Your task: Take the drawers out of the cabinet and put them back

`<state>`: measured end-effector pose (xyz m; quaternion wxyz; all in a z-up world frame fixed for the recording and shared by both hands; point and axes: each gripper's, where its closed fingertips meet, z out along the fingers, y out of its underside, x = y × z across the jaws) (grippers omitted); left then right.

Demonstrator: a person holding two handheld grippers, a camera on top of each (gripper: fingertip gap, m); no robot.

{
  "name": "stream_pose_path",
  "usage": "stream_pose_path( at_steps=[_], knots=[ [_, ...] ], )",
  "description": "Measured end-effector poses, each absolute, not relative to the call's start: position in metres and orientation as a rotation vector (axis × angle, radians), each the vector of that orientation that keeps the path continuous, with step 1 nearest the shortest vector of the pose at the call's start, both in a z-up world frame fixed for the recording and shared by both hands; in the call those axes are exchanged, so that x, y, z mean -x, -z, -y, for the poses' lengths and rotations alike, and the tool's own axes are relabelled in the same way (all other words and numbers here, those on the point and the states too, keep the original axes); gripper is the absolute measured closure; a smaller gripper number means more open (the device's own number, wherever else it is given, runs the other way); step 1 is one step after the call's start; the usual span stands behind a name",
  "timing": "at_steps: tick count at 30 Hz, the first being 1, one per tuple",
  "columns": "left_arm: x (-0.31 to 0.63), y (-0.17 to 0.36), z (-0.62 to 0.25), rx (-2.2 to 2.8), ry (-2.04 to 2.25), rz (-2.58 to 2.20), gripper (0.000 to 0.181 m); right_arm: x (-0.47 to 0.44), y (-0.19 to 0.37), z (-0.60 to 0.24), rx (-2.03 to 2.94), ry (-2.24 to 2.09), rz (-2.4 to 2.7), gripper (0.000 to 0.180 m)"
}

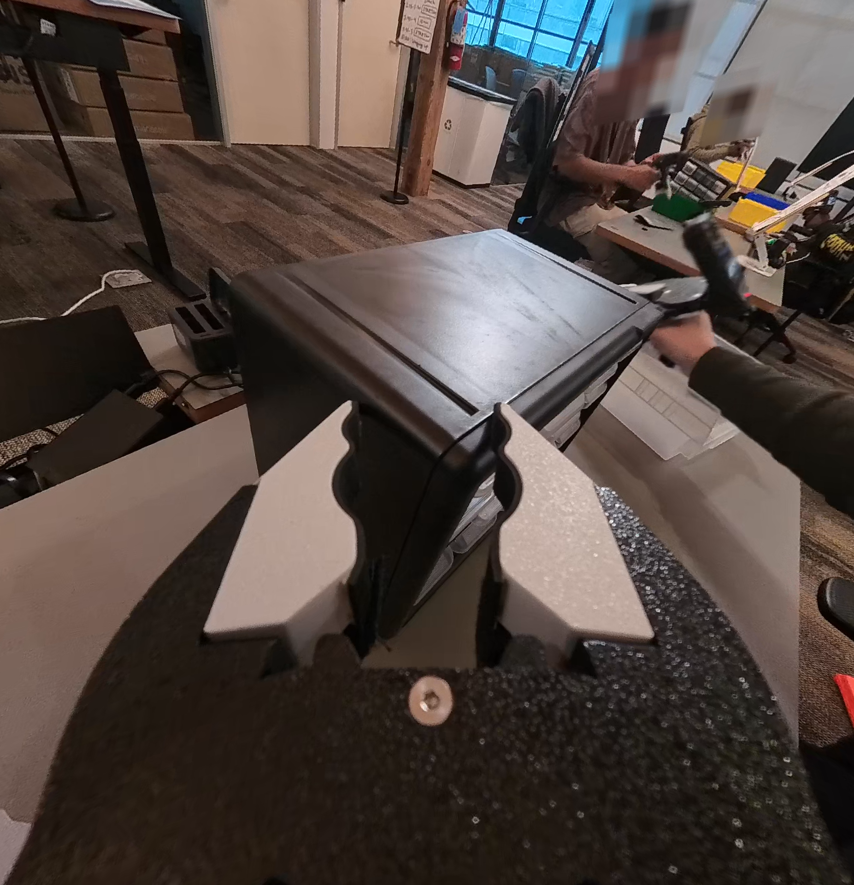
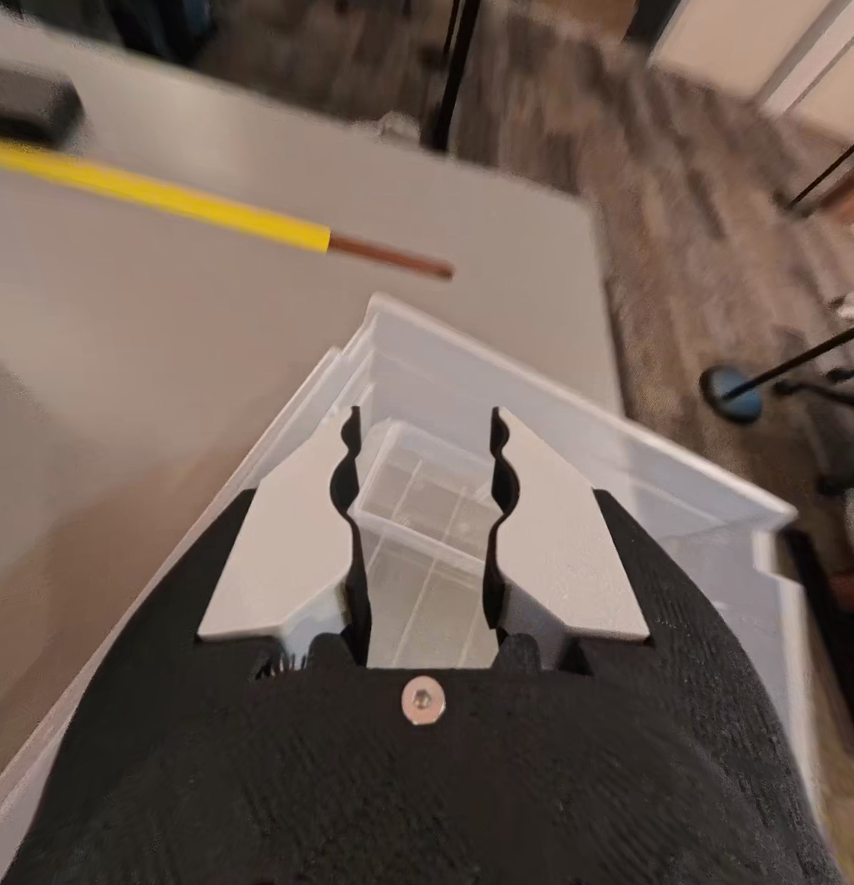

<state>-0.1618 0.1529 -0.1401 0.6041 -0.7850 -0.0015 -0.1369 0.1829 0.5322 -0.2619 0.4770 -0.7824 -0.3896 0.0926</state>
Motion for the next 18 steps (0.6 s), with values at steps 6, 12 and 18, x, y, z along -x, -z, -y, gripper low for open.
stream_pose_path(
  at_steps=[6, 12, 18],
  knots=[
    [0.162, 0.14, -0.153, 1.814, 0.319, 0.007, 0.128, -0.198, 0.124, -0.462, 1.477, -0.263, 0.789, 0.116],
    [0.163, 0.14, -0.154, 1.81, 0.322, 0.01, 0.128, -0.08, 0.119, -0.265, 0.974, -0.259, 1.194, 0.127],
    [0.163, 0.14, -0.154, 1.808, 0.322, 0.011, 0.128, 0.031, 0.222, -0.162, 0.427, 0.191, 1.61, 0.131]
  ],
)
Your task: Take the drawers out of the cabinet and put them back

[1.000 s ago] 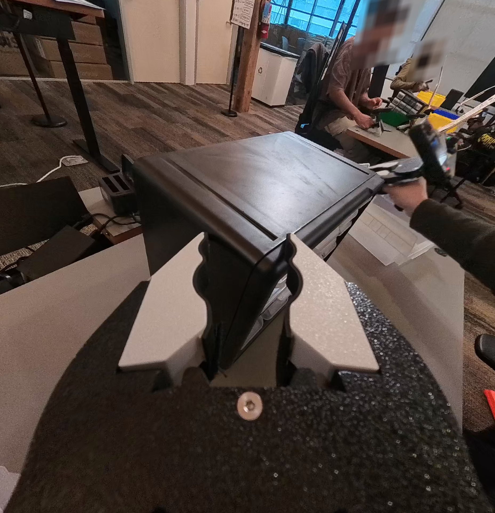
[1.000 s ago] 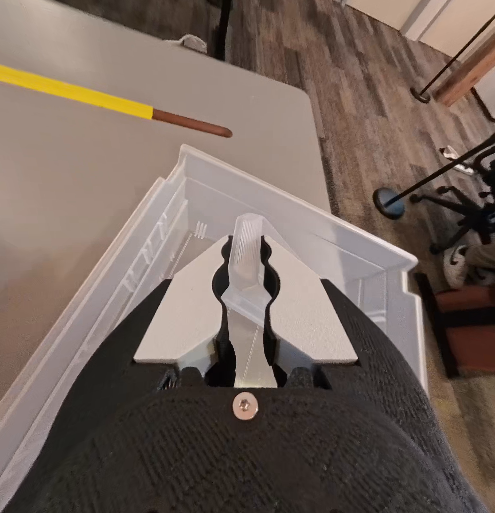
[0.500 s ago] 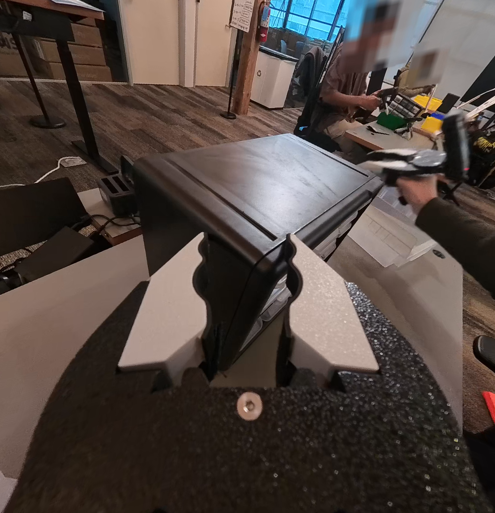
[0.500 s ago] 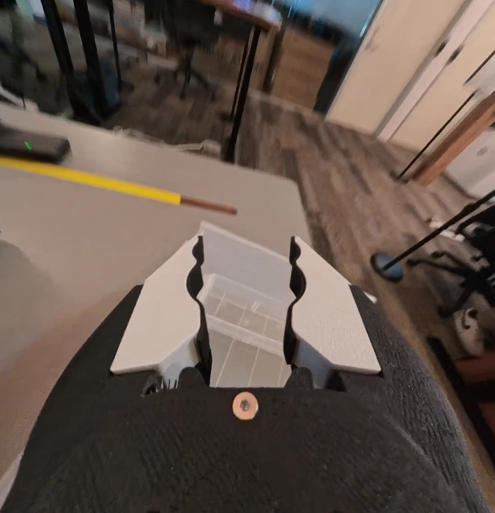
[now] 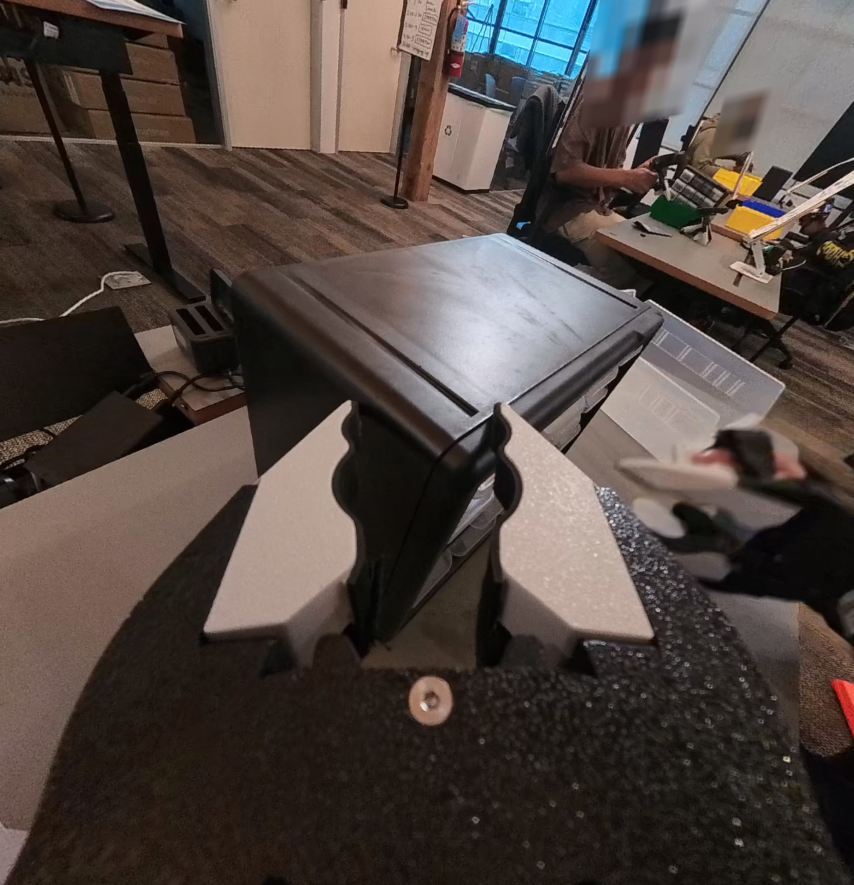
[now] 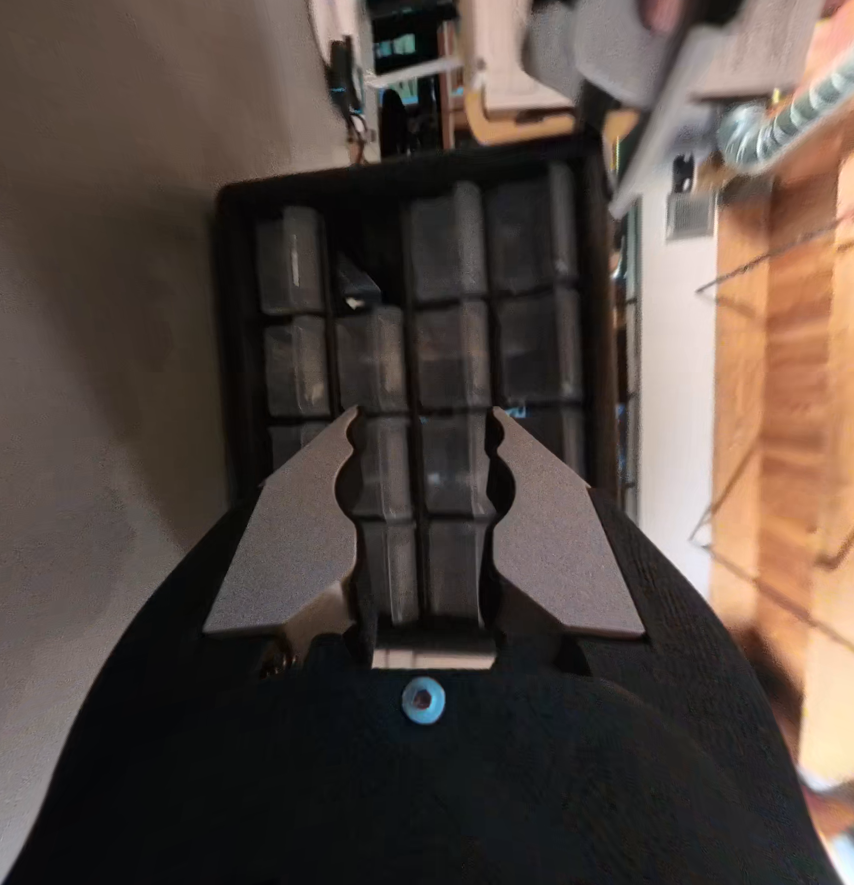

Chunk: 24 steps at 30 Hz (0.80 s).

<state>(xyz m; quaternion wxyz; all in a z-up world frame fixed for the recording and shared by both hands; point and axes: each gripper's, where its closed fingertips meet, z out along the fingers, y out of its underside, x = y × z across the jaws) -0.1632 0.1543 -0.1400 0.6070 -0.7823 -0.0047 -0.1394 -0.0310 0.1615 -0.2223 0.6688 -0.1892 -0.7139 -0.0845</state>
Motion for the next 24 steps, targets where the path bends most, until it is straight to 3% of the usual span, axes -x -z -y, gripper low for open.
stream_pose_path(
  at_steps=[4, 11, 16, 23, 24],
  knots=[
    [0.163, 0.14, -0.154, 1.81, 0.319, 0.011, 0.128, 0.071, 0.25, -0.154, 0.217, 0.384, 1.614, 0.146],
    [0.163, 0.14, -0.154, 1.81, 0.324, 0.007, 0.127, 0.093, 0.261, -0.173, 0.196, 0.456, 1.561, 0.148],
    [0.163, 0.14, -0.154, 1.809, 0.325, 0.006, 0.127, 0.094, 0.252, -0.175, 0.206, 0.481, 1.496, 0.173],
    [0.164, 0.14, -0.154, 1.8, 0.335, 0.005, 0.128, 0.064, 0.253, -0.132, 0.125, 0.391, 1.551, 0.172],
    [0.164, 0.14, -0.154, 1.8, 0.336, 0.006, 0.128, 0.058, 0.254, -0.123, 0.112, 0.346, 1.574, 0.165]
  ],
)
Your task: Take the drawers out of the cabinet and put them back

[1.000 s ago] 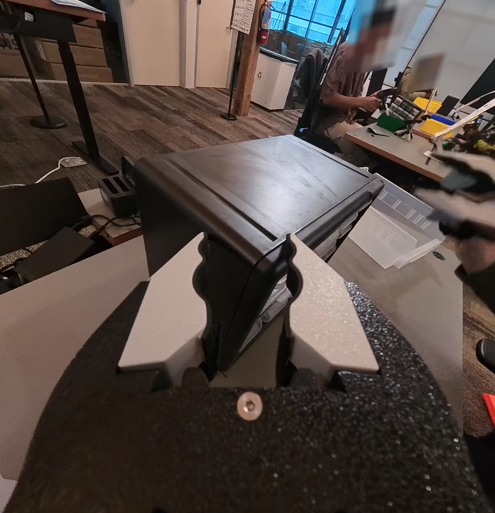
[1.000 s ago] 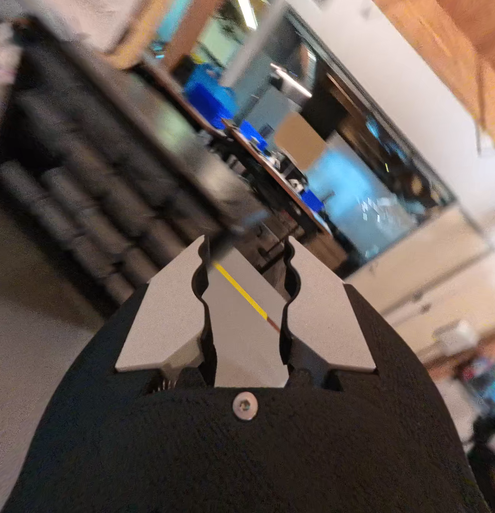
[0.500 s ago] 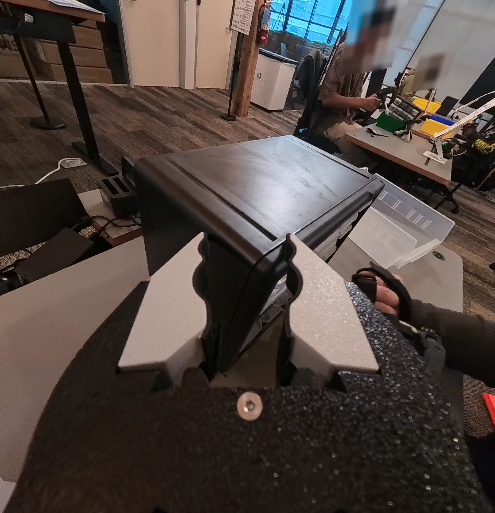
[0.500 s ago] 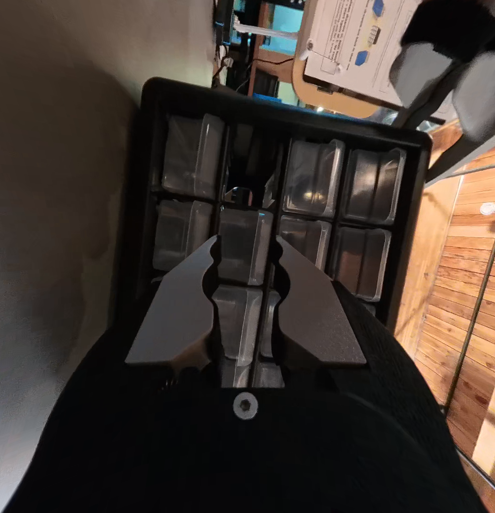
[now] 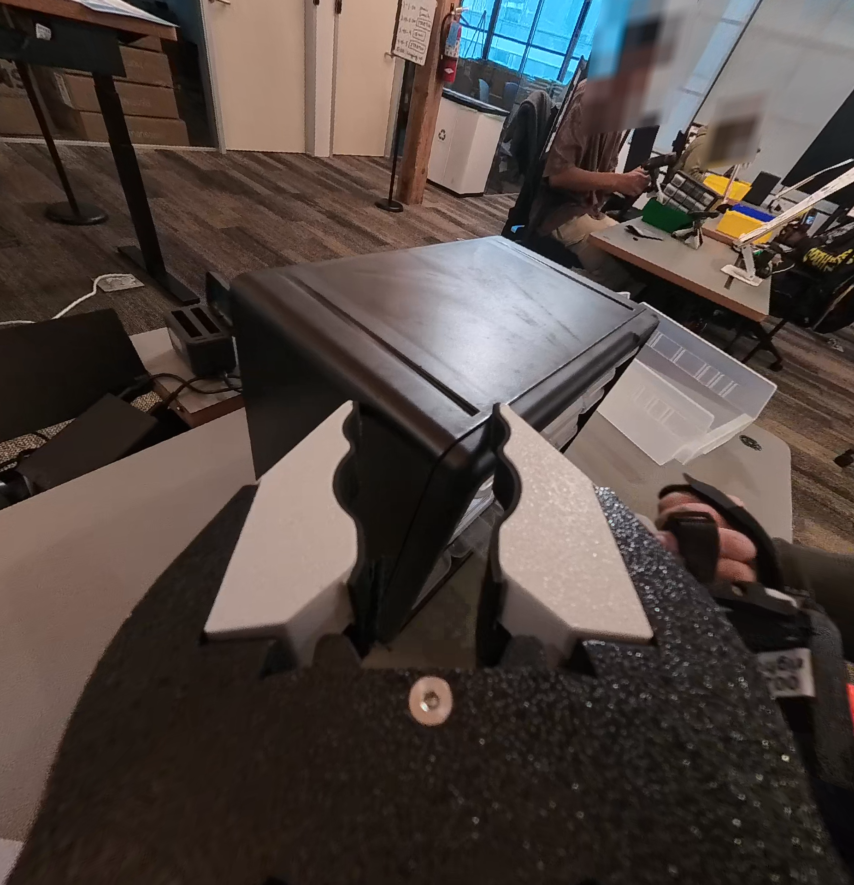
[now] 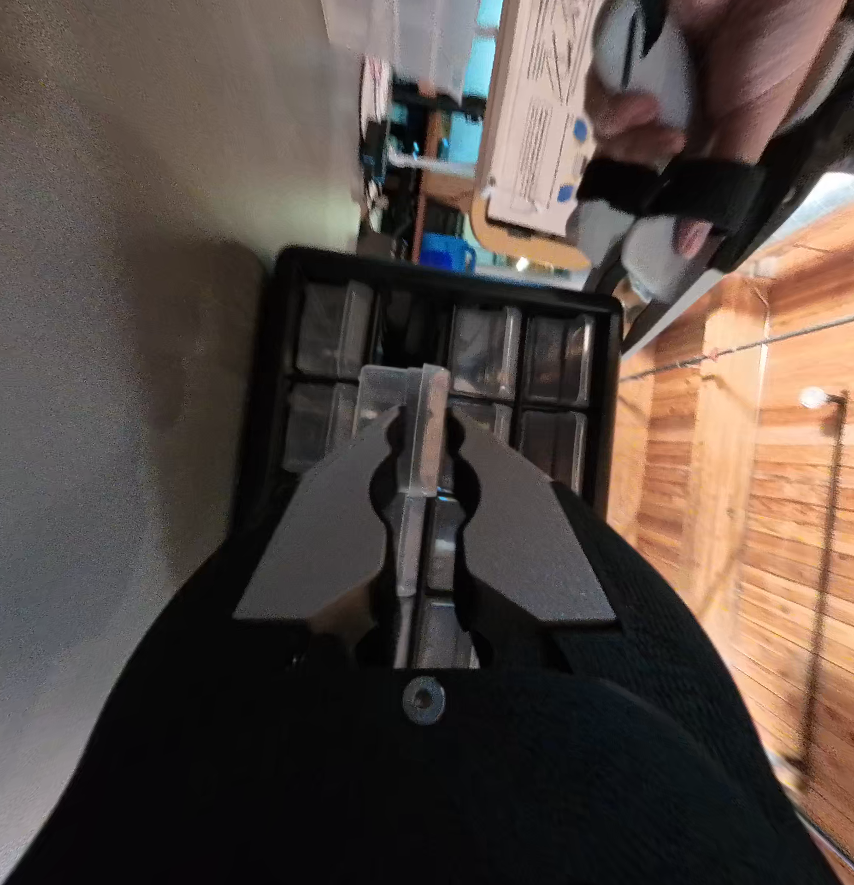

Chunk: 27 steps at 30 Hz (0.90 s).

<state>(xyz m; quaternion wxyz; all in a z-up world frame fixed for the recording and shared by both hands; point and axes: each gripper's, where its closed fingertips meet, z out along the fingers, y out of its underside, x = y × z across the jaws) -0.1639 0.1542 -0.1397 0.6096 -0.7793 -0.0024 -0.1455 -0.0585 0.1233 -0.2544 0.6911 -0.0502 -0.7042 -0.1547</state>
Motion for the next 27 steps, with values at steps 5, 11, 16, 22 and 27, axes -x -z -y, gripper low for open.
stream_pose_path(
  at_steps=[5, 11, 16, 22, 27],
  knots=[
    [0.164, 0.14, -0.154, 1.799, 0.335, 0.006, 0.129, 0.054, 0.264, -0.133, 0.2, 0.318, 1.665, 0.089],
    [0.164, 0.14, -0.154, 1.799, 0.336, 0.005, 0.129, 0.067, 0.273, -0.15, 0.226, 0.422, 1.655, 0.114],
    [0.164, 0.14, -0.154, 1.799, 0.335, 0.004, 0.128, 0.059, 0.27, -0.129, 0.197, 0.414, 1.66, 0.135],
    [0.164, 0.14, -0.154, 1.798, 0.336, 0.004, 0.129, 0.035, 0.268, -0.092, 0.228, 0.293, 1.722, 0.136],
    [0.164, 0.14, -0.154, 1.797, 0.337, 0.005, 0.129, 0.017, 0.251, -0.061, 0.285, 0.036, 1.771, 0.137]
  ],
)
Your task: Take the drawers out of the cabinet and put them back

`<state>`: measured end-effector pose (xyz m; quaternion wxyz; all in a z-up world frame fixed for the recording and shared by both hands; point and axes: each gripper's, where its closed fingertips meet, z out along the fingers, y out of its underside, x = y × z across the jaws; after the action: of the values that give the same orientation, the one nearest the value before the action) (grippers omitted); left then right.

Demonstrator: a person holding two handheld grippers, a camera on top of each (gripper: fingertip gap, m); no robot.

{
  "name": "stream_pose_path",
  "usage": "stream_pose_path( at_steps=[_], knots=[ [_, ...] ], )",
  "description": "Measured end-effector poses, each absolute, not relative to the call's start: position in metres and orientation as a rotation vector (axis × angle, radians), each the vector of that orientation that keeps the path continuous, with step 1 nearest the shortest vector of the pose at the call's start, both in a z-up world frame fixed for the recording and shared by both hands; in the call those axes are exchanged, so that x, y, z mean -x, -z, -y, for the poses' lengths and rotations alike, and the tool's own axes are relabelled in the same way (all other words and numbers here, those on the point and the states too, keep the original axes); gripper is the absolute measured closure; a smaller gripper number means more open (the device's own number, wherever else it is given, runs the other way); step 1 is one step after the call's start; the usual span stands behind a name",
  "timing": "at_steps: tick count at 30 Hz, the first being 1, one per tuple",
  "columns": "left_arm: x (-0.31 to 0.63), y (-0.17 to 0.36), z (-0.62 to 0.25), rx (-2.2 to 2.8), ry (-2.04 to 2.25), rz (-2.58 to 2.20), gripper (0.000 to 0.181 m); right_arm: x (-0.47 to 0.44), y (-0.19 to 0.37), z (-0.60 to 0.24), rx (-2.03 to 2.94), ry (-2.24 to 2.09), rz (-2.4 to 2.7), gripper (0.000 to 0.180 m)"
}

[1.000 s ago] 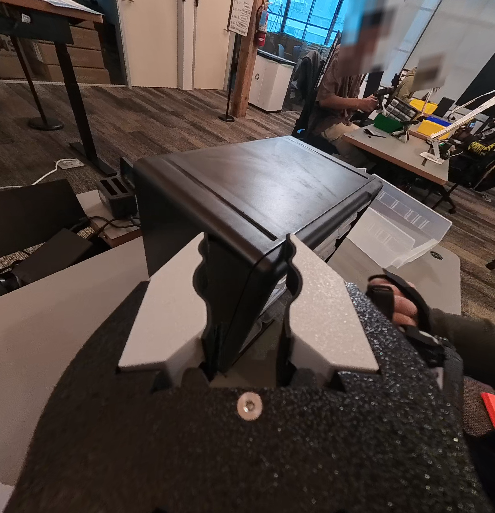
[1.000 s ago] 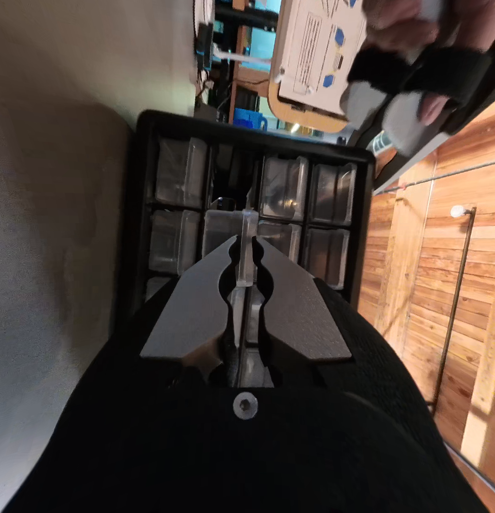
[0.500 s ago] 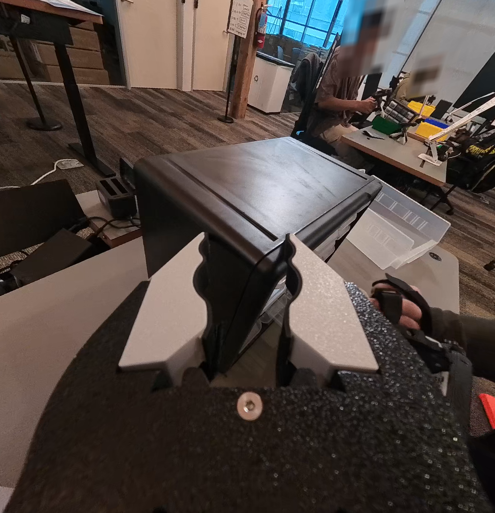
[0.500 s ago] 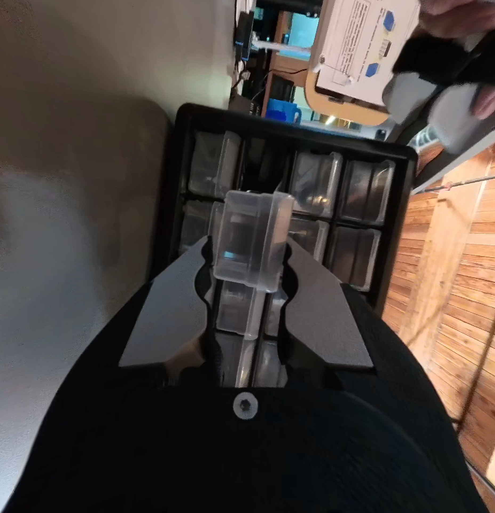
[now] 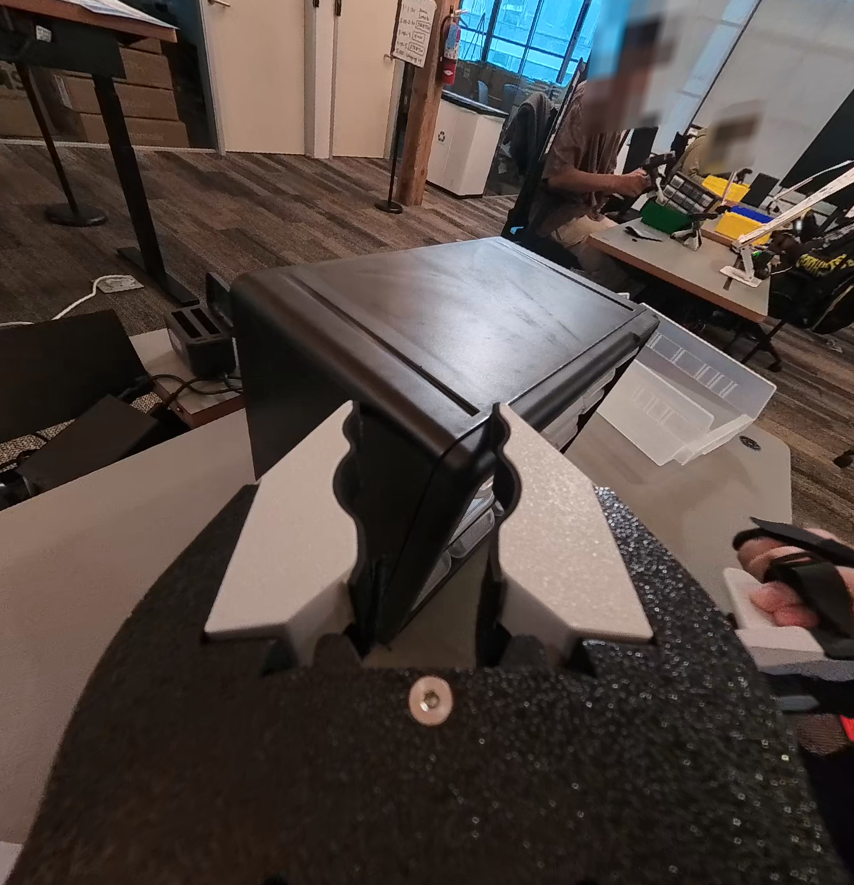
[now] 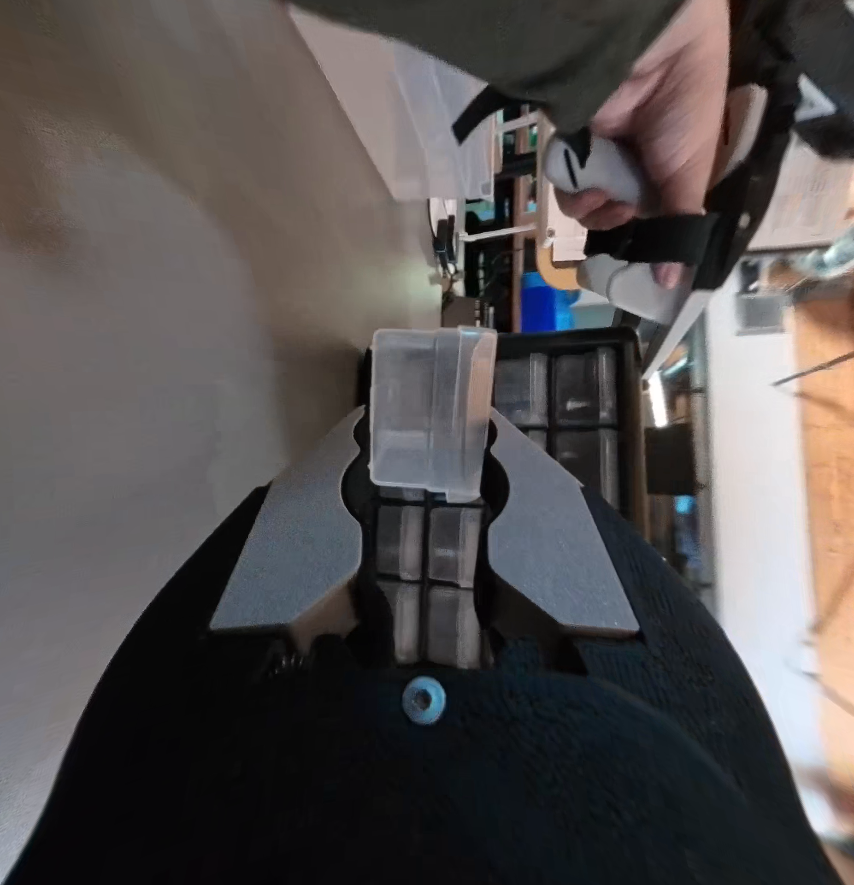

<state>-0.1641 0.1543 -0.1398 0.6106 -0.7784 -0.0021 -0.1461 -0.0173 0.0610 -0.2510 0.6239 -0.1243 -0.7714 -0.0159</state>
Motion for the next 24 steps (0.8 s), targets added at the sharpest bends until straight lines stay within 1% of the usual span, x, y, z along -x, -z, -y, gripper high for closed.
stream_pose_path(
  at_steps=[3, 6, 8, 11, 14, 16, 18, 24],
  knots=[
    [0.164, 0.14, -0.154, 1.796, 0.337, 0.005, 0.129, 0.002, 0.225, -0.056, 0.458, -0.166, 1.765, 0.137],
    [0.164, 0.14, -0.154, 1.793, 0.34, 0.004, 0.129, -0.028, 0.178, -0.072, 0.623, -0.271, 1.665, 0.136],
    [0.165, 0.14, -0.154, 1.79, 0.344, 0.011, 0.131, -0.057, 0.146, -0.101, 0.749, -0.264, 1.576, 0.136],
    [0.169, 0.139, -0.155, 1.78, 0.358, 0.038, 0.138, -0.115, 0.101, -0.164, 0.935, -0.135, 1.396, 0.137],
    [0.17, 0.14, -0.155, 1.777, 0.365, 0.041, 0.139, -0.174, 0.078, -0.232, 1.136, -0.016, 1.246, 0.137],
    [0.17, 0.14, -0.155, 1.781, 0.356, 0.041, 0.139, -0.204, 0.076, -0.274, 1.271, 0.019, 1.175, 0.137],
    [0.169, 0.14, -0.155, 1.783, 0.353, 0.042, 0.139, -0.227, 0.088, -0.313, 1.437, 0.014, 1.134, 0.137],
    [0.169, 0.14, -0.155, 1.784, 0.353, 0.042, 0.138, -0.251, 0.153, -0.395, 1.786, -0.018, 1.086, 0.138]
  ],
)
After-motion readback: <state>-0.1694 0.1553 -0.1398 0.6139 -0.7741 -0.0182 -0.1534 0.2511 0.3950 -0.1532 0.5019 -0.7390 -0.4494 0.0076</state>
